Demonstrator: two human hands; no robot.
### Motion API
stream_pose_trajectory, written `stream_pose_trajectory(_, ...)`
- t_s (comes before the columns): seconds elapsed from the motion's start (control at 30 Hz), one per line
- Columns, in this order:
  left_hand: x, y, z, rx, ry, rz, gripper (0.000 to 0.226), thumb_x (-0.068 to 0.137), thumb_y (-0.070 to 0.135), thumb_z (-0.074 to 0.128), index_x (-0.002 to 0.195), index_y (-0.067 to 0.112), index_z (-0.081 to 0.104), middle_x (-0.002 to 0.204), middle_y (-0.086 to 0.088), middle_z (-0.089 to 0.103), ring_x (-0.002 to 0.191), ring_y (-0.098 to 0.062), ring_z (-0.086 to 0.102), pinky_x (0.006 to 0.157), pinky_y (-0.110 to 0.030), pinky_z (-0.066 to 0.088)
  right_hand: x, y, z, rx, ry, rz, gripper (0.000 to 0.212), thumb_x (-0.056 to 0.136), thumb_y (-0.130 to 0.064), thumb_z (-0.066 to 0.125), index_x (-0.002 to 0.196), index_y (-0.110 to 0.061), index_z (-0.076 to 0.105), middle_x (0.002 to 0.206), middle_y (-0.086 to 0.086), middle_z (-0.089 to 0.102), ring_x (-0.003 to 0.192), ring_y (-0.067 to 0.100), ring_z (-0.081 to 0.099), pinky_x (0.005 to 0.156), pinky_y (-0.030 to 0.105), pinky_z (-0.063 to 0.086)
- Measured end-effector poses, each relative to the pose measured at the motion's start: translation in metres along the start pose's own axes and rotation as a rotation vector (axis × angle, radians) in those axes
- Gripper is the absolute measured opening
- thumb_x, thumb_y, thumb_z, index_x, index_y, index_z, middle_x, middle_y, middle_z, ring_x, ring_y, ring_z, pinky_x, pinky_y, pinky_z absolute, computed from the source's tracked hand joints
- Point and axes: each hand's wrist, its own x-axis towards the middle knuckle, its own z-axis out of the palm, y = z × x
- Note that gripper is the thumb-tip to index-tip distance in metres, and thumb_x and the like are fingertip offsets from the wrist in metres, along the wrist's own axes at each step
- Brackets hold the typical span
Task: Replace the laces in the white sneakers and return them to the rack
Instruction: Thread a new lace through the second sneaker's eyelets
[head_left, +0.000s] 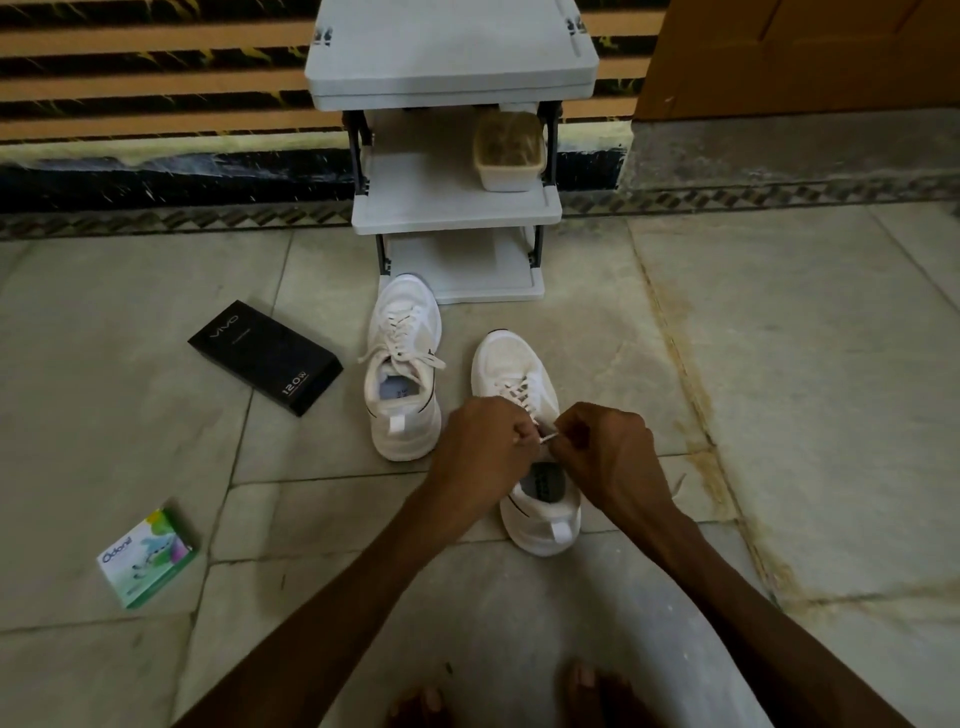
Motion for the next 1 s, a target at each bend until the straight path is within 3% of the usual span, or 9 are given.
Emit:
stream_pose_trajectory(0.1,-0.002,-0.003,0.02,0.108,0.126,-0.017,0.019,0.086,0.03,0.058,0.079,0.022,0.074,0.078,0.006,0.07,0.07,-0.008,0.062,0.06,-0.021,0.042,0.009,0.01,-0.005,0.122,-0.058,0.034,0.005,0.084,-0.018,0.071,0.085,-0.013,0.072,0.075,-0.001,0.069,0.063,0.007,0.06,0.062,0.018,0.05)
stream_pose_trajectory(0.17,-0.002,-0.003,0.025,0.106,0.191,-0.018,0.017,0.085,0.031,0.061,0.081,0.023,0.075,0.077,0.006,0.07,0.07,-0.01,0.063,0.06,-0.024,0.045,0.014,0.016,-0.007,0.206,-0.113,0.079,0.004,0.084,-0.015,0.071,0.085,-0.012,0.074,0.079,0.002,0.073,0.07,0.013,0.068,0.073,0.033,0.058)
stream_pose_trajectory(0.23,-0.004,-0.001,0.028,0.099,0.263,0.0,0.014,0.082,0.028,0.063,0.077,0.021,0.074,0.072,0.004,0.07,0.067,-0.015,0.064,0.058,-0.028,0.048,0.016,0.02,-0.009,0.268,-0.145,0.126,0.004,0.084,-0.013,0.071,0.086,-0.011,0.074,0.08,0.004,0.074,0.075,0.017,0.07,0.079,0.04,0.058)
stream_pose_trajectory(0.4,-0.01,0.0,0.032,0.127,0.31,0.024,0.01,0.083,0.028,0.065,0.082,0.025,0.075,0.074,0.005,0.072,0.064,-0.014,0.064,0.054,-0.028,0.05,0.014,0.018,-0.01,0.361,-0.156,0.162,0.003,0.085,-0.013,0.071,0.085,-0.011,0.074,0.079,0.004,0.074,0.075,0.019,0.071,0.079,0.038,0.059)
stream_pose_trajectory(0.57,-0.009,0.001,0.031,0.145,0.311,0.046,0.011,0.085,0.029,0.063,0.083,0.023,0.072,0.073,-0.001,0.07,0.067,-0.019,0.063,0.056,-0.026,0.039,0.013,0.02,-0.01,0.384,-0.155,0.149,0.003,0.085,-0.013,0.072,0.086,-0.013,0.074,0.08,0.004,0.074,0.076,0.018,0.071,0.078,0.035,0.059)
stream_pose_trajectory(0.77,-0.007,0.005,0.03,0.021,0.298,-0.019,0.01,0.086,0.03,0.065,0.089,0.026,0.073,0.083,0.003,0.073,0.076,-0.015,0.064,0.06,-0.028,0.046,0.012,0.022,-0.009,0.393,-0.147,0.132,0.009,0.084,-0.014,0.073,0.092,-0.01,0.075,0.084,0.004,0.074,0.076,0.015,0.071,0.076,0.028,0.058)
stream_pose_trajectory(1.0,-0.012,0.003,0.045,0.006,0.311,-0.027,0.009,0.086,0.028,0.064,0.089,0.024,0.072,0.08,0.003,0.072,0.072,-0.015,0.064,0.058,-0.029,0.047,0.01,0.024,-0.008,0.43,-0.13,0.129,0.008,0.085,-0.015,0.073,0.091,-0.011,0.076,0.084,0.003,0.074,0.077,0.015,0.07,0.075,0.025,0.056)
